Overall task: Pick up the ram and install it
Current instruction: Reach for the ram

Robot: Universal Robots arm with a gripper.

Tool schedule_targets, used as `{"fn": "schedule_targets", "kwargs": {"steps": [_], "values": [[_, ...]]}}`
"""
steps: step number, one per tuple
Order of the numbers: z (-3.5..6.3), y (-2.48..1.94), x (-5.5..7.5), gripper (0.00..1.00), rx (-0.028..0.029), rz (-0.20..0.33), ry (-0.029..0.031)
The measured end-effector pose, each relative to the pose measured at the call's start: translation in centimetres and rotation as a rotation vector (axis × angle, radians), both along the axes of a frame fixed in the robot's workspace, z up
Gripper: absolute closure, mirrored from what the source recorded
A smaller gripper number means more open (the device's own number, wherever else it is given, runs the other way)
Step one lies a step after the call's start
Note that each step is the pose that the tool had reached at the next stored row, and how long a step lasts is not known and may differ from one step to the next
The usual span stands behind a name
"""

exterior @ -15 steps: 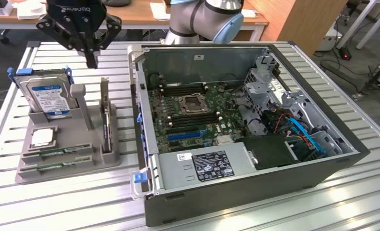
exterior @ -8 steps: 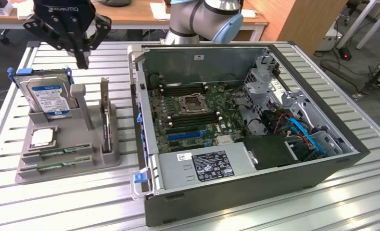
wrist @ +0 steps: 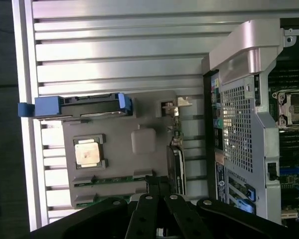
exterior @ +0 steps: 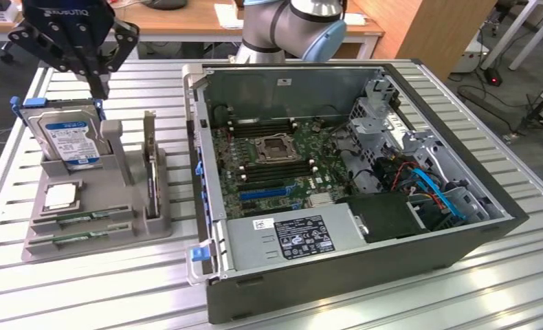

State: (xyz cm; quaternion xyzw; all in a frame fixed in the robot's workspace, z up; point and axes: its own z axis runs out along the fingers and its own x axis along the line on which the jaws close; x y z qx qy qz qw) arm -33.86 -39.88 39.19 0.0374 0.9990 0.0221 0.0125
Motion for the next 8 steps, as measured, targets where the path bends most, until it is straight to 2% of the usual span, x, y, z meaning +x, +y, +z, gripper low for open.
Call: {"fn": "schedule_targets", "kwargs": {"steps": [8], "values": [[-0.03,0.00,-2.1,0.91,0.0001,0.000,0.0000]]}}
